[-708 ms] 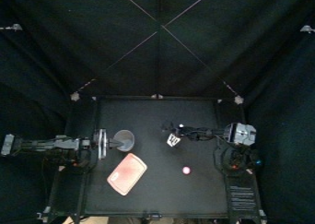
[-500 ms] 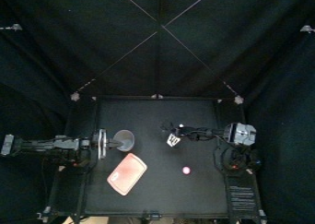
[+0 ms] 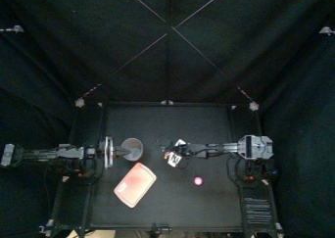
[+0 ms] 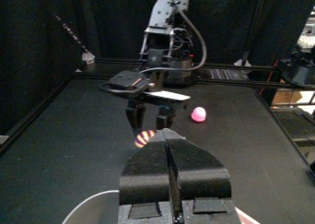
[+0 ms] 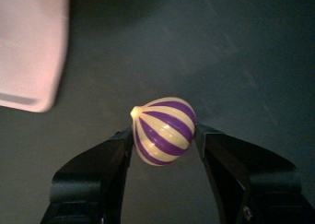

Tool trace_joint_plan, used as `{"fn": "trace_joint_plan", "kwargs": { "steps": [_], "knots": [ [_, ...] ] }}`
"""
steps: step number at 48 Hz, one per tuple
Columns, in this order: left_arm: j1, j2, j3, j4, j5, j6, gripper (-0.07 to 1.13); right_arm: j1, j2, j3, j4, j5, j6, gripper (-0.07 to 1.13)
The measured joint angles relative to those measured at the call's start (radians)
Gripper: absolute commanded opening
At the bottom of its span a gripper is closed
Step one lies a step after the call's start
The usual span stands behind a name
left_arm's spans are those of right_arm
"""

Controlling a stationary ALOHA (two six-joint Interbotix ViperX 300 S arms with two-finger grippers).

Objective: Pick the onion then place it on the pink plate
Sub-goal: Place onion on the pink plate

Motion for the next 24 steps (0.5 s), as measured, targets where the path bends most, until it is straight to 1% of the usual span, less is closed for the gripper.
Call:
{"fn": "trace_joint_plan", "kwargs": {
  "steps": [8, 15, 24],
  "knots": [
    [0.014, 0.000, 0.006, 0.000, -0.002, 0.000, 0.11, 0.092, 0.063, -0.120, -0.006, -0.002, -0.015, 0.70],
    [0.031, 0.002, 0.008, 0.000, 0.000, 0.000, 0.11, 0.164, 0.153, -0.242, -0.049, -0.002, -0.015, 0.70],
    [0.051, 0.000, 0.011, 0.000, -0.002, 0.002, 0.11, 0.219, 0.270, -0.388, -0.081, -0.002, -0.015, 0.70]
  ]
}}
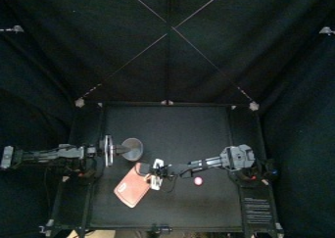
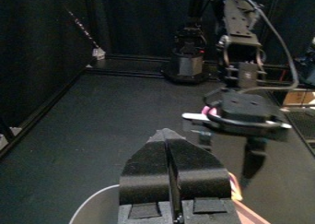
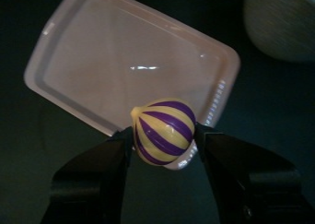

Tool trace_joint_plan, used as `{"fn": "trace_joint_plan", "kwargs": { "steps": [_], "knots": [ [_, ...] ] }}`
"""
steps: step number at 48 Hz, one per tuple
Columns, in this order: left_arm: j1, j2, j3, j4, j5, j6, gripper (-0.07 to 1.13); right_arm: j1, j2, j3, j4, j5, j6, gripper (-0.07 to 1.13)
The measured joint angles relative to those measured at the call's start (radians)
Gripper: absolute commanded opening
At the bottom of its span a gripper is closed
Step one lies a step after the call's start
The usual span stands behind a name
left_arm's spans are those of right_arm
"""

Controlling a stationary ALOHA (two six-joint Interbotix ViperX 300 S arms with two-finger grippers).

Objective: Pick the onion then place it on the pink plate
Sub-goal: Place onion on the pink plate

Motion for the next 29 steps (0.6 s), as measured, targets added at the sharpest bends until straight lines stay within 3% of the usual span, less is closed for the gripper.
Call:
{"fn": "trace_joint_plan", "kwargs": {
  "steps": [17, 29],
  "knots": [
    [0.034, 0.000, 0.017, 0.000, 0.002, 0.000, 0.12, 0.032, 0.172, -0.219, 0.000, 0.035, 0.014, 0.72],
    [0.037, 0.002, 0.018, 0.000, 0.002, 0.000, 0.12, 0.032, 0.219, -0.293, 0.003, 0.061, 0.015, 0.83]
  ]
}}
